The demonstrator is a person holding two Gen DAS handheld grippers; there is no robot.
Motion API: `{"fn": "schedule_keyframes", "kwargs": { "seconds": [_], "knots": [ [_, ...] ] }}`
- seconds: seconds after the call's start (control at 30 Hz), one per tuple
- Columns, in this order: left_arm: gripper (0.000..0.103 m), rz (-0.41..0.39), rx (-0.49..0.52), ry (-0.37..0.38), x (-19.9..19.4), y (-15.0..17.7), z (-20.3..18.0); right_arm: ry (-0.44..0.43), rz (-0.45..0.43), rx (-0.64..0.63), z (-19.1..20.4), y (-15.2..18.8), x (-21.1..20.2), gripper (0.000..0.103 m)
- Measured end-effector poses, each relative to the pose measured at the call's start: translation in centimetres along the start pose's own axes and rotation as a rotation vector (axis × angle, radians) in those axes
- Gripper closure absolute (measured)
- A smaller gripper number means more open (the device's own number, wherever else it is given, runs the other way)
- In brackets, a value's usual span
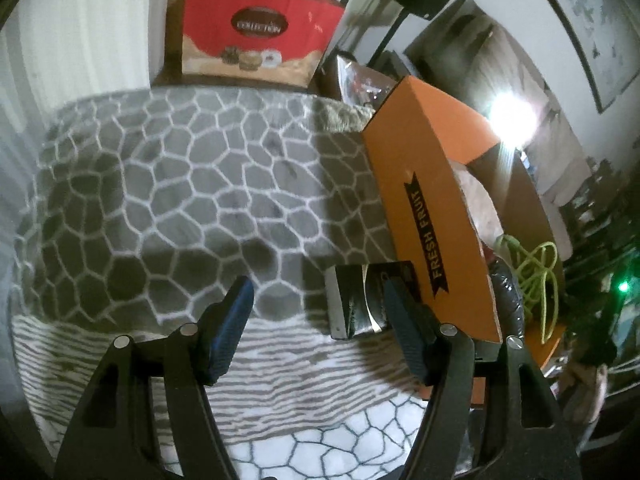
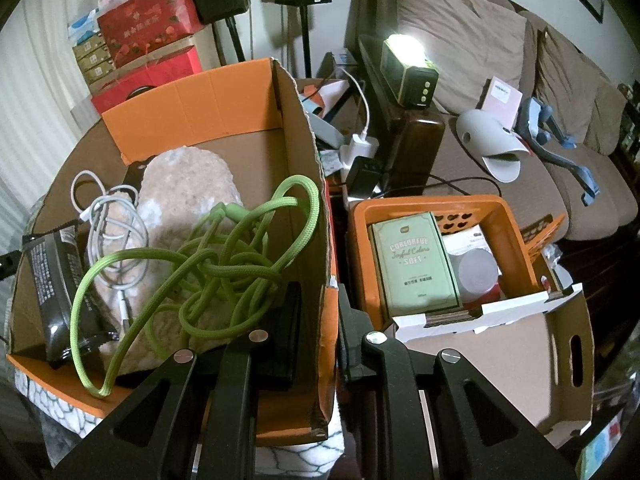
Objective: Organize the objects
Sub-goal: 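Reach the left gripper to the black-and-silver packet and grasp it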
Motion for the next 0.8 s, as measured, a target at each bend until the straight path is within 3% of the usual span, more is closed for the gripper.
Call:
{"fn": "schedule_keyframes", "kwargs": {
  "seconds": [0.33,0.8],
  "knots": [
    [0.038,0.041,-0.095,0.173,2.6,0.8,-0.4,0.0,0.0,0.0,0.0,0.0,0.0,0.088],
    [0.038,0.046,-0.176,0.295,4.6,1.8,-0.7,0.0,0.0,0.001,0.0,0.0,0.0,0.088]
  ]
}}
Point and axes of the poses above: each gripper's, at about its wrist camera, not at the fingertips, and x roughly the way its jaws point, z to its left, y to its underside, the point moved 3 cm from there along x, roughly the way its jaws point, and after that the axes turned 11 degrees about x, right-handed, at the moved point
